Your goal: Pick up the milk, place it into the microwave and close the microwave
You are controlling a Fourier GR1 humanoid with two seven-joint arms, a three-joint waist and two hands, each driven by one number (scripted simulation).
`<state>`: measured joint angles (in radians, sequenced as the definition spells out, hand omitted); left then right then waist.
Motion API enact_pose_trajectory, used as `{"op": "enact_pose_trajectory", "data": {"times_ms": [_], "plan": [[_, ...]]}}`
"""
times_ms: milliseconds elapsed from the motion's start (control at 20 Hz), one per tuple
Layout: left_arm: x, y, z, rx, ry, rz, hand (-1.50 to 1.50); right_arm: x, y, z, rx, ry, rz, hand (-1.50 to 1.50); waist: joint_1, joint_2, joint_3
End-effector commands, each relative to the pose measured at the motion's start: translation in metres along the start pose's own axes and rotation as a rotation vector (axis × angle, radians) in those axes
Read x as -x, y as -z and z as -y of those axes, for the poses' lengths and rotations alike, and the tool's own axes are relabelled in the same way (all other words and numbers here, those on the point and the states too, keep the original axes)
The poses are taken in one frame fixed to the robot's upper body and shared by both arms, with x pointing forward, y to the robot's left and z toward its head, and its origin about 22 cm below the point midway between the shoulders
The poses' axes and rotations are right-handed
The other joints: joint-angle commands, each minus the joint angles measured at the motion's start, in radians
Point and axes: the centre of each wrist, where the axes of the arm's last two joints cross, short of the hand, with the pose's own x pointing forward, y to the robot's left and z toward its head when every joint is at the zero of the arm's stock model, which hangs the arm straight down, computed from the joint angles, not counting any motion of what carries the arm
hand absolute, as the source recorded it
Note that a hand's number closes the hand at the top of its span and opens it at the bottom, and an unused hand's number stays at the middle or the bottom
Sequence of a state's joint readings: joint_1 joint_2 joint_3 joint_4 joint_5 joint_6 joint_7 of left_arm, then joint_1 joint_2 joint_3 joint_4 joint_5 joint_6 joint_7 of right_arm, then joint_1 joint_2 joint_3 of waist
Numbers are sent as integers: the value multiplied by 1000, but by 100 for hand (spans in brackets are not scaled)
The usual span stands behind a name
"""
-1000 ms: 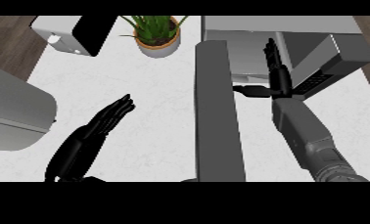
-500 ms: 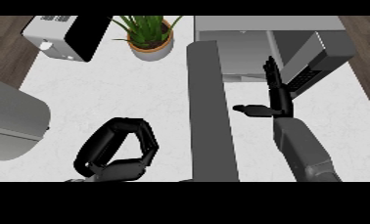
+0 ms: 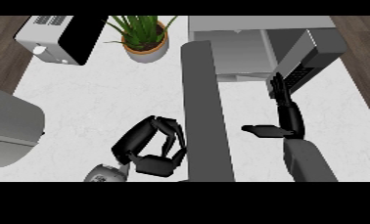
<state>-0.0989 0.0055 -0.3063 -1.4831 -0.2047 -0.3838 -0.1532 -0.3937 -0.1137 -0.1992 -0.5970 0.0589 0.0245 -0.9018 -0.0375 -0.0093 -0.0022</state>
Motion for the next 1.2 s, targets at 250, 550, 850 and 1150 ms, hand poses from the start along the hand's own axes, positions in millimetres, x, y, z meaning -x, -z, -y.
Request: {"op": "enact_pose_trajectory", "data": {"times_ms": [250, 550, 850, 1150], "plan": [[31, 15, 59, 145, -37, -39, 150, -47, -37, 33, 22, 17, 62, -150, -7, 1, -1], [24, 44, 91, 251, 58, -72, 150, -83, -67, 50, 39, 1, 98, -150, -33, 5, -1], [33, 45, 124, 130, 62, -44, 150, -120, -72, 60, -33, 93, 128, -150, -60, 13, -3], [10, 69, 122, -15, 7, 18, 150, -146, -56, 78, -74, 122, 160, -150, -80, 20, -3]]}}
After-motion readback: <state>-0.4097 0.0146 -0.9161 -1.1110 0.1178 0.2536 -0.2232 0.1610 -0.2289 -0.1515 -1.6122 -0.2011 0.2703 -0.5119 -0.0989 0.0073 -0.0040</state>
